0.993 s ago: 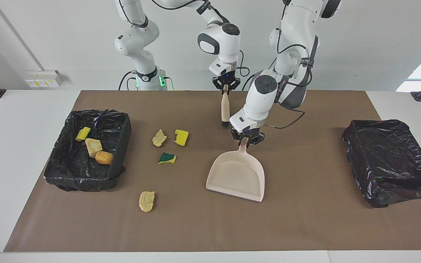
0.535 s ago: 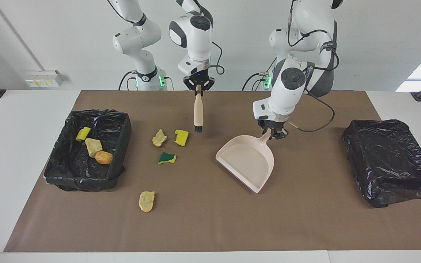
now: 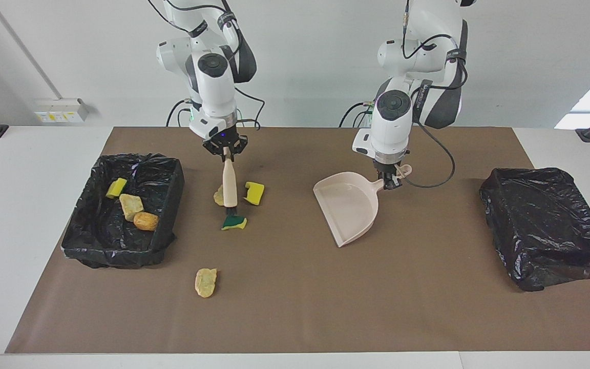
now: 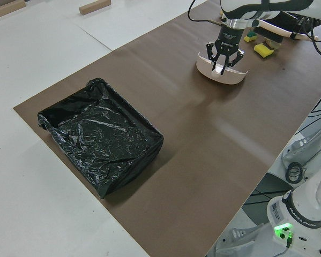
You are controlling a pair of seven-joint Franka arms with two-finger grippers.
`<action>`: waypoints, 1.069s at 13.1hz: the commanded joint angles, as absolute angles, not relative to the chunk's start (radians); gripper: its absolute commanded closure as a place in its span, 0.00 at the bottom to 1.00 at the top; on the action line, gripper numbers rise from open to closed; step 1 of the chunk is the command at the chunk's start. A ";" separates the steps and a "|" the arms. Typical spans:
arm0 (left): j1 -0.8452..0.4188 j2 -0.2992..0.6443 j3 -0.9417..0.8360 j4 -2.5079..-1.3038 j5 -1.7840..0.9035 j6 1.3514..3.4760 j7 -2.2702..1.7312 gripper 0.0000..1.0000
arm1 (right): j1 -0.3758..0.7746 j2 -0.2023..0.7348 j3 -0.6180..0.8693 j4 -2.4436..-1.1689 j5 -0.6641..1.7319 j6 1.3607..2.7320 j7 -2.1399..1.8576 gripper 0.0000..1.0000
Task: Sweep and dump trash in bin
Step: 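Sweep the remaining sponge pieces with the right gripper into the dustpan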
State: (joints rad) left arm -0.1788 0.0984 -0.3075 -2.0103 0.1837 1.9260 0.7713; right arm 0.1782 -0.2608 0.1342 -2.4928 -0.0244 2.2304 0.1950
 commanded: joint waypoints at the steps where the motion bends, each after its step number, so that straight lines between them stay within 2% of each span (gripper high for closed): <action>1: -0.209 0.041 -0.319 -2.109 0.204 1.977 0.790 1.00 | 0.086 -0.296 0.147 -2.560 -0.035 2.328 0.065 1.00; 5: -0.233 0.020 -0.322 -2.146 0.209 2.000 0.784 1.00 | 0.040 -0.269 0.147 -2.637 -0.035 2.447 0.020 1.00; 7: -0.241 0.018 -0.325 -2.146 0.212 2.011 0.784 1.00 | 0.067 -0.246 0.152 -2.635 -0.035 2.447 0.067 1.00; 8: -0.242 0.018 -0.327 -2.146 0.213 2.011 0.784 1.00 | 0.116 -0.223 0.152 -2.622 -0.034 2.445 0.139 1.00; 14: -0.247 0.015 -0.333 -2.148 0.227 2.019 0.782 1.00 | 0.314 0.018 0.153 -2.369 -0.015 2.375 0.521 1.00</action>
State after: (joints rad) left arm -0.2322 0.0529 -0.3401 -2.1084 0.2091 1.9904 0.7747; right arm 0.2843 -0.0859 0.1520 -2.4748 -0.0218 2.4053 0.4512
